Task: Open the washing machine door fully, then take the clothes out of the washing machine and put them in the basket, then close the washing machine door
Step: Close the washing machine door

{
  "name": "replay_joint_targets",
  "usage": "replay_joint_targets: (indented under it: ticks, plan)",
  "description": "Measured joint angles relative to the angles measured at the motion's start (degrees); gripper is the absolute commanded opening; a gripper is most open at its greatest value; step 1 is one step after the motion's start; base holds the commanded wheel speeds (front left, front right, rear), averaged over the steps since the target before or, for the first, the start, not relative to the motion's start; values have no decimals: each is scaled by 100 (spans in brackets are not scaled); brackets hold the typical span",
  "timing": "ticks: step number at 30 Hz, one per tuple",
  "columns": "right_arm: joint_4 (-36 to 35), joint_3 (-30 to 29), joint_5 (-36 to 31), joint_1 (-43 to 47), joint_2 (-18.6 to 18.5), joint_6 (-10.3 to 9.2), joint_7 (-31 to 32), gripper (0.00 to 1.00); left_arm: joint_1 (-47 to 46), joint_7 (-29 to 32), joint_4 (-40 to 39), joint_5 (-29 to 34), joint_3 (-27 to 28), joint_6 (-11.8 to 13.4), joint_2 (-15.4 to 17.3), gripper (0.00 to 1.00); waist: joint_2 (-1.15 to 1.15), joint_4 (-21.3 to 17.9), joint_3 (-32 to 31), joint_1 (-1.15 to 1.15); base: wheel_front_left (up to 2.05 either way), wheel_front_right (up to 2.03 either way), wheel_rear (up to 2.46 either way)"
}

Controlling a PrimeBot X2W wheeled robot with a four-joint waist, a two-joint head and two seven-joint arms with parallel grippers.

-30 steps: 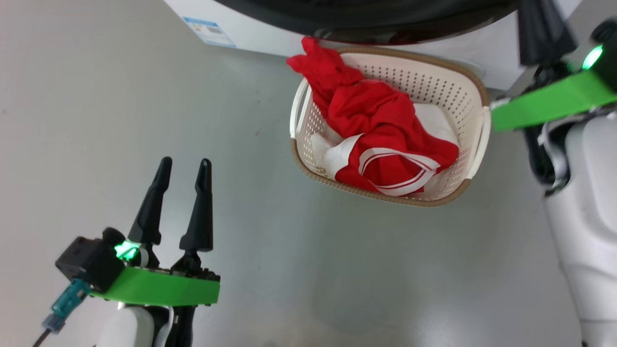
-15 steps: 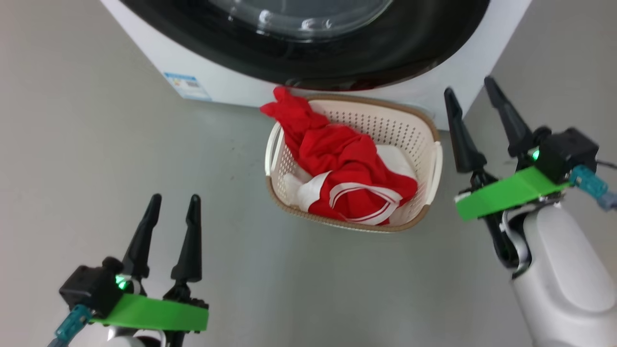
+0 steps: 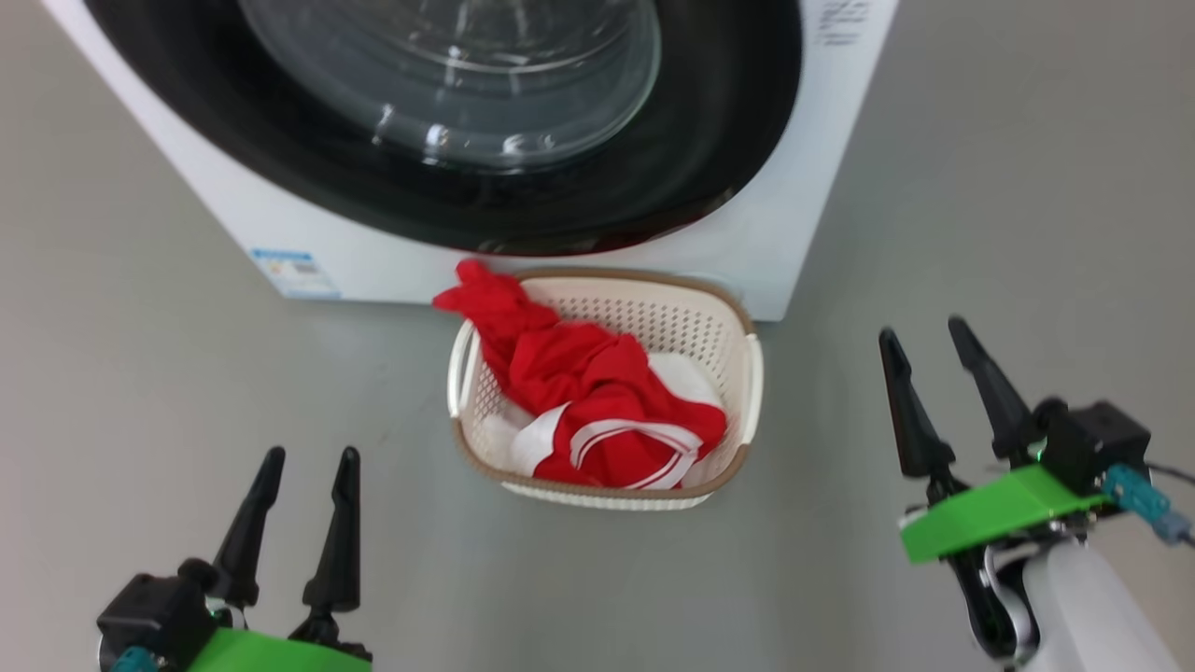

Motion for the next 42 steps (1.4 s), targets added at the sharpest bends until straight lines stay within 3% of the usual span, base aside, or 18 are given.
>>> replay_joint_targets:
  ticks: [25, 42]
  plan:
    - [-199, -536, 47, 1692, 37, 0, 1, 100, 890, 0, 34, 3, 176, 0, 178, 100, 0, -796, -982, 0, 0, 0, 0]
    - [-307, -753, 55, 2000, 75, 0, 1, 100, 1130, 0, -1, -4, 274, 0, 223, 100, 0, -941, -1120, 0, 0, 0, 0]
